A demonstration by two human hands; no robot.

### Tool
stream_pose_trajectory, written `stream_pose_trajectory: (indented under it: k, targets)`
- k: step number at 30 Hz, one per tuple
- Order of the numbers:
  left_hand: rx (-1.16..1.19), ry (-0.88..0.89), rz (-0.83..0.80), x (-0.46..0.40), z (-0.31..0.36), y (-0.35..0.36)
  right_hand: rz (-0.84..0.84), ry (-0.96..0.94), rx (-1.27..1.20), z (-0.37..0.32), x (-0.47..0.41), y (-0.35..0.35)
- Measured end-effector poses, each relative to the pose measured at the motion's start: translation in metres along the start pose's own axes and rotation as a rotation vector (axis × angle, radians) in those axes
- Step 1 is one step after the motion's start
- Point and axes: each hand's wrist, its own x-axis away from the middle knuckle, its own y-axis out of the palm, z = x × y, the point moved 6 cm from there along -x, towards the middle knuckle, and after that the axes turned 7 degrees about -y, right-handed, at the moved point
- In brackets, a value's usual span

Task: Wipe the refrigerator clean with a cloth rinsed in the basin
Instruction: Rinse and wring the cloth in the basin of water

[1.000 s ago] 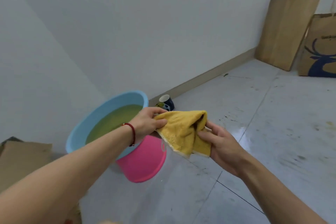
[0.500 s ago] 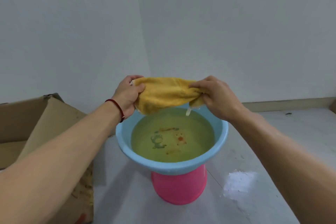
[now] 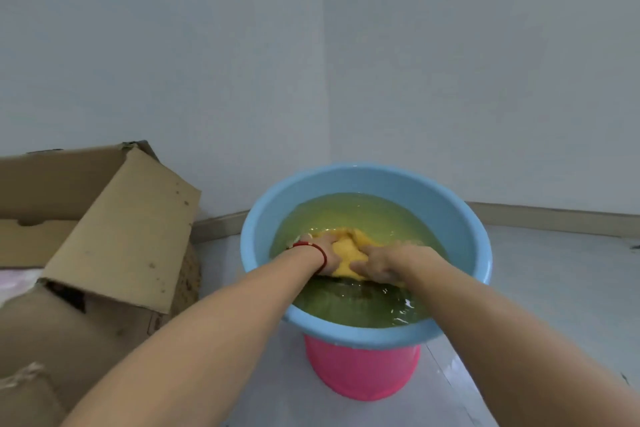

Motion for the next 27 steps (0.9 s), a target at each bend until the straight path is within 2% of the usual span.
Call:
stream_pose_trajectory:
  k: [3,5,8,10,11,14,15,17,18,20,22,24,27]
  targets:
    - [-0.069,-0.081,-0.064,0.001,0.005,0.009,0.004,0.066,0.17,0.015,-0.007,0.001]
    - [-0.042,-0.096,-0.126,0.011,0.01,0.013,0.024,0.123,0.131,0.028,-0.015,0.001]
    - [0.204,-0.059,-0.217,0.019,0.02,0.012,0.052,0.139,-0.257,0.045,-0.089,0.021]
    - [0.538,-0.062,-0.306,0.011,0.023,0.014,0.109,0.101,-0.617,0.03,-0.09,0.017]
    - [0.731,-0.106,-0.366,0.008,0.022,0.015,0.164,0.09,-0.737,0.016,-0.077,0.007]
    - [1.063,-0.199,-0.38,0.01,0.019,0.018,0.166,0.035,-1.0,-0.013,-0.045,-0.004]
    - [1.243,-0.257,-0.371,0.008,0.019,0.018,0.167,0.037,-0.949,-0.016,-0.042,-0.004]
    - [1.336,-0.263,-0.341,0.007,0.02,0.02,0.281,0.019,-0.771,-0.018,-0.045,-0.01]
    - [1.341,-0.226,-0.325,0.012,0.021,0.02,0.351,0.034,-0.633,-0.015,-0.045,-0.013]
    - [1.238,-0.223,-0.194,0.008,0.017,0.021,0.446,0.063,-0.394,-0.009,-0.034,-0.021]
    - [1.147,-0.218,-0.069,0.01,0.011,0.013,0.528,0.093,-0.324,0.005,-0.027,-0.027]
    - [0.999,-0.192,-0.046,0.016,0.01,0.009,0.529,0.17,-0.321,0.017,-0.026,-0.019]
    - [0.961,-0.19,-0.192,0.018,0.018,0.02,0.377,0.268,-0.292,0.019,-0.028,-0.005]
